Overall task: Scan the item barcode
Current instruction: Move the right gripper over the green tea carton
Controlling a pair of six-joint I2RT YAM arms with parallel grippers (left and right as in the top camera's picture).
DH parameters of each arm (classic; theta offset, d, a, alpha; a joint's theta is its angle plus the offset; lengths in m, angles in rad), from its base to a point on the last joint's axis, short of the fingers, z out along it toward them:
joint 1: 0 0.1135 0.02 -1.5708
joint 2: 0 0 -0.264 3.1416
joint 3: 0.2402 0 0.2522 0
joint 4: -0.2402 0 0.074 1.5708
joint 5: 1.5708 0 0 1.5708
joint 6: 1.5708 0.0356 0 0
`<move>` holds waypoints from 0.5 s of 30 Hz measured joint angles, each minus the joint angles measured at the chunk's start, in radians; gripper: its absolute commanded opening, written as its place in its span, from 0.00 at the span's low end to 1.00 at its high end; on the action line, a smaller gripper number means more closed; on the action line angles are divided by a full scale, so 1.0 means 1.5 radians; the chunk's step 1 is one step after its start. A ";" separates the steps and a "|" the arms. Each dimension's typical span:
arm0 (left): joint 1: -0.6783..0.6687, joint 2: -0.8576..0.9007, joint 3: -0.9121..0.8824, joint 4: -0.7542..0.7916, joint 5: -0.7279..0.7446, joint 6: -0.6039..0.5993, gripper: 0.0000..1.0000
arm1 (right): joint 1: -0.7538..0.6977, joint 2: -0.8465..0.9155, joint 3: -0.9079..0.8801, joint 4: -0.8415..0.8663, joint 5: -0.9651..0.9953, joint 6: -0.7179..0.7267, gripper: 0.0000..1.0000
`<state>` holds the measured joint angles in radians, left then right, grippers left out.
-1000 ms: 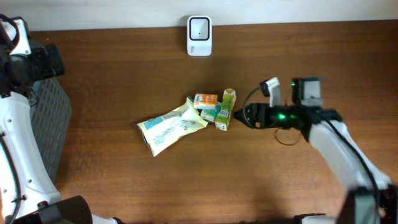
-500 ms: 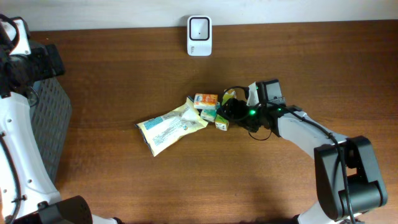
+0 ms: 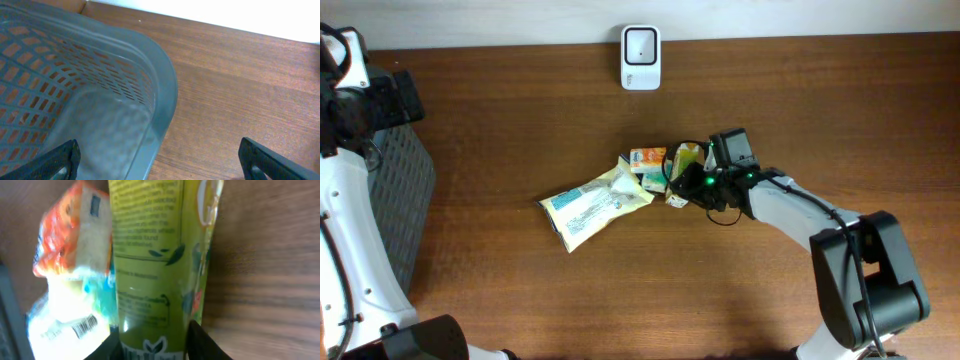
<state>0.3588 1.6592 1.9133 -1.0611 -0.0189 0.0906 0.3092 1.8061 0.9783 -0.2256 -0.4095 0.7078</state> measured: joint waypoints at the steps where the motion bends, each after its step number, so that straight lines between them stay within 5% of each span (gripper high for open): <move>1: 0.000 0.000 0.000 0.000 0.000 0.000 0.99 | 0.000 -0.012 0.020 -0.077 0.020 -0.026 0.31; 6: 0.000 0.000 0.000 0.001 0.000 0.000 0.99 | 0.001 -0.040 0.153 -0.374 0.169 -0.135 0.32; 10: 0.000 0.000 0.000 0.000 0.000 0.000 0.99 | 0.027 -0.048 0.182 -0.447 0.335 -0.179 0.42; 15: 0.000 0.000 0.000 0.001 0.000 0.000 0.99 | 0.061 -0.008 0.182 -0.399 0.366 -0.165 0.43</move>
<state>0.3588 1.6592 1.9133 -1.0603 -0.0189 0.0906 0.4011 1.7939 1.2510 -0.8238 0.1402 0.4610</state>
